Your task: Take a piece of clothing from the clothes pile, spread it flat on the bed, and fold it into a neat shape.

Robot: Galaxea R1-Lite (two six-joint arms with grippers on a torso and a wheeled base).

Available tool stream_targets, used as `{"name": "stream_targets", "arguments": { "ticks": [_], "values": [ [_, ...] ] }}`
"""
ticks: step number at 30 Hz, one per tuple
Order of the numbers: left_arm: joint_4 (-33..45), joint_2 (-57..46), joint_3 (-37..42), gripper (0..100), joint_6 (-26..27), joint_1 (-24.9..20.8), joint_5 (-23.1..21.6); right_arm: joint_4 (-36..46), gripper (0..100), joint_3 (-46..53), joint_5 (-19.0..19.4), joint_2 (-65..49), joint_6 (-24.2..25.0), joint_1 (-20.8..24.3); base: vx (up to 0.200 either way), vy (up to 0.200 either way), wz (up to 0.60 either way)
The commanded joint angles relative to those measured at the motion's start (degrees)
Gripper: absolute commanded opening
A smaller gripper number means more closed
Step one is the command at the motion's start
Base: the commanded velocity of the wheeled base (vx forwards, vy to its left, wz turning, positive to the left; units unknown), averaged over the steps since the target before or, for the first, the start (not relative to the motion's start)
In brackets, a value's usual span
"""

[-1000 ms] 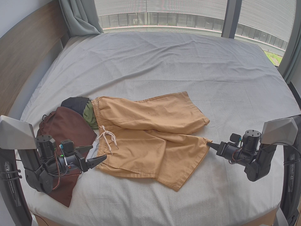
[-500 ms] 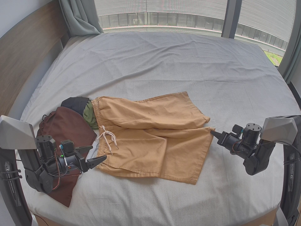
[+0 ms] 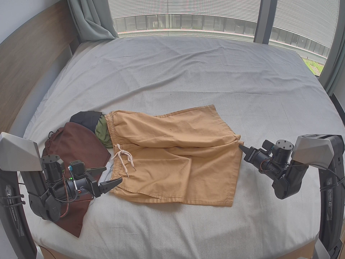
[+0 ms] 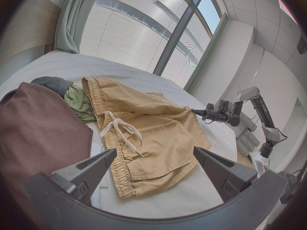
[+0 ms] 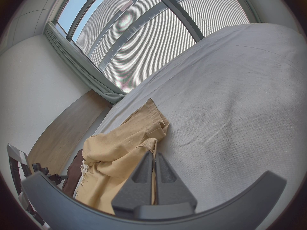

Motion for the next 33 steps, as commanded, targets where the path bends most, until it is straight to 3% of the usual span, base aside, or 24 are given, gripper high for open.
{"name": "stream_targets", "arguments": {
  "ticks": [1,9,10,21,33],
  "values": [
    [-0.03,0.0,0.03,100,-0.1,0.01,0.0,0.01,0,-0.58,0.04,1.06,0.01,0.48,0.0,0.0,0.0],
    [-0.03,0.08,-0.05,100,-0.02,0.01,0.0,-0.08,0,-0.23,0.04,0.97,0.01,0.48,0.0,0.0,0.0],
    [-0.03,0.17,-0.05,100,-0.02,0.01,0.0,-0.08,100,-0.23,-0.05,0.79,-0.17,0.48,0.0,0.0,0.0],
    [-0.03,0.08,0.03,100,-0.1,0.01,0.0,0.62,100,10.4,1.97,-8.96,-2.8,1.09,0.0,0.0,0.0],
    [-0.03,0.87,-0.23,100,-0.19,0.01,0.0,0.71,100,20.42,4.87,-10.63,-3.77,4.17,0.0,0.0,0.0]
  ]
}}
